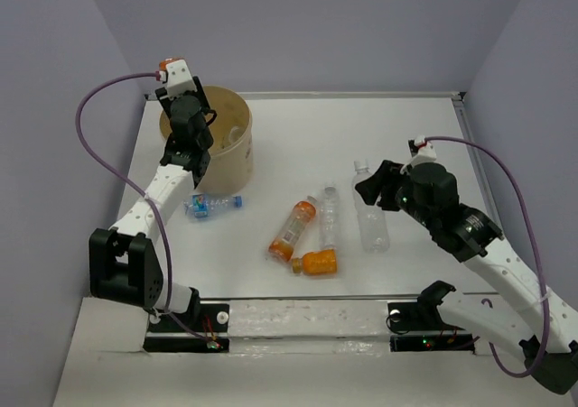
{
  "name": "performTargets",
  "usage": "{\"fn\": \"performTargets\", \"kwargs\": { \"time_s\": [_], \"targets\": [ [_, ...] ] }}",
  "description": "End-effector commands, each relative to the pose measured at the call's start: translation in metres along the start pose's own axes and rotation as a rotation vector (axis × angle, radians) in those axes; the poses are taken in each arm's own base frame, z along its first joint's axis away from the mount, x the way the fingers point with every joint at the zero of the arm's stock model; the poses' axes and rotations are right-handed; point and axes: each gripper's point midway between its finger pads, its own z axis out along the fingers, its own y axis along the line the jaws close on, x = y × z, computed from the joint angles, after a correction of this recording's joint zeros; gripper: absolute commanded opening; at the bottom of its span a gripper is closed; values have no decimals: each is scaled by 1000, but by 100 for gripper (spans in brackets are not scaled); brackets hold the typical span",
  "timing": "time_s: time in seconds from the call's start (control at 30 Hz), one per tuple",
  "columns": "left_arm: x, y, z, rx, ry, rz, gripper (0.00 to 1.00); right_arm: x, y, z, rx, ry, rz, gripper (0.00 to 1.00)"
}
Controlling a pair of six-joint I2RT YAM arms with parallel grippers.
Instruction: Put the plastic bottles in the bin
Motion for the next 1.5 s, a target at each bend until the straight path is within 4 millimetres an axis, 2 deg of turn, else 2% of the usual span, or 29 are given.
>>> {"fn": "performTargets", "kwargs": {
  "time_s": [0.0,0.03,0.07,0.13,0.17,0.23,0.3,0.33,0.4,0.43,0.47,0.53,0.57,0.63,0.67,0.73,0.77,0.8,0.83,0.9,0.93,1.0,1.07,1.13,1.17,1.2,1.23,1.37,1.47],
  "targets": [
    [-21,9,1,-53,-129,-54,58,-66,72,-11,-241,-145,-24,50],
    [-18,10,0,-52,-124,-63,63,-71,84,-6,-262,-147,-28,49],
    [-19,10,-1,-55,-128,-72,78,-101,105,-15,-328,-234,-17,49],
    [-28,10,-3,-45,-141,-84,91,-119,128,-10,-378,-277,-36,49],
    [-34,8,-4,-38,-149,-91,98,-142,150,-22,-438,-327,-44,49],
    [-57,9,-11,-26,-170,-126,99,-155,173,-9,-475,-340,-61,49],
    [-77,8,-17,-5,-185,-174,99,-175,198,-14,-537,-384,-66,49],
    [-104,6,-26,33,-220,-211,99,-172,207,4,-537,-366,-77,49],
    [-115,2,-37,80,-196,-255,99,-183,226,10,-573,-397,-84,49],
    [-137,2,-51,122,-218,-302,99,-193,240,5,-601,-418,-88,49],
    [-131,2,-58,136,-168,-307,99,-198,252,18,-625,-442,-88,49],
    [-141,5,-82,191,-144,-408,99,-208,269,19,-671,-484,-83,49],
    [-132,6,-91,212,-102,-416,99,-214,281,16,-728,-512,-86,49],
    [-138,11,-120,275,-93,-482,99,-205,296,37,-767,-497,-98,49],
    [-111,14,-127,274,-34,-465,99,-217,306,32,-796,-537,-102,49],
    [-105,31,-152,279,-36,-485,99,-215,314,54,-789,-535,-122,49],
    [-74,39,-157,249,28,-465,99,-228,323,45,-816,-570,-120,49],
    [-65,45,-163,240,36,-468,99,-230,329,47,-836,-573,-129,49],
    [-48,55,-176,235,55,-464,99,-219,337,65,-843,-547,-135,49],
    [-24,66,-188,209,104,-453,99,-231,356,58,-887,-586,-140,49],
    [-13,77,-197,186,105,-460,99,-211,370,77,-897,-550,-150,49],
    [8,87,-206,154,153,-458,99,-218,389,73,-913,-598,-167,49],
    [23,95,-215,135,167,-482,99,-210,402,83,-914,-608,-180,49],
    [35,100,-224,127,197,-499,99,-178,419,124,-901,-584,-194,50],
    [36,100,-225,125,204,-510,99,-191,423,111,-918,-620,-187,51],
    [38,101,-227,123,211,-515,99,-174,422,139,-897,-601,-196,53],
    [37,102,-228,108,213,-553,99,-173,429,136,-915,-620,-195,55],
    [52,117,-235,-1,265,-647,99,-150,424,173,-877,-609,-208,61],
    [71,119,-235,-55,301,-691,99,-133,418,187,-862,-566,-227,75]
  ]
}}
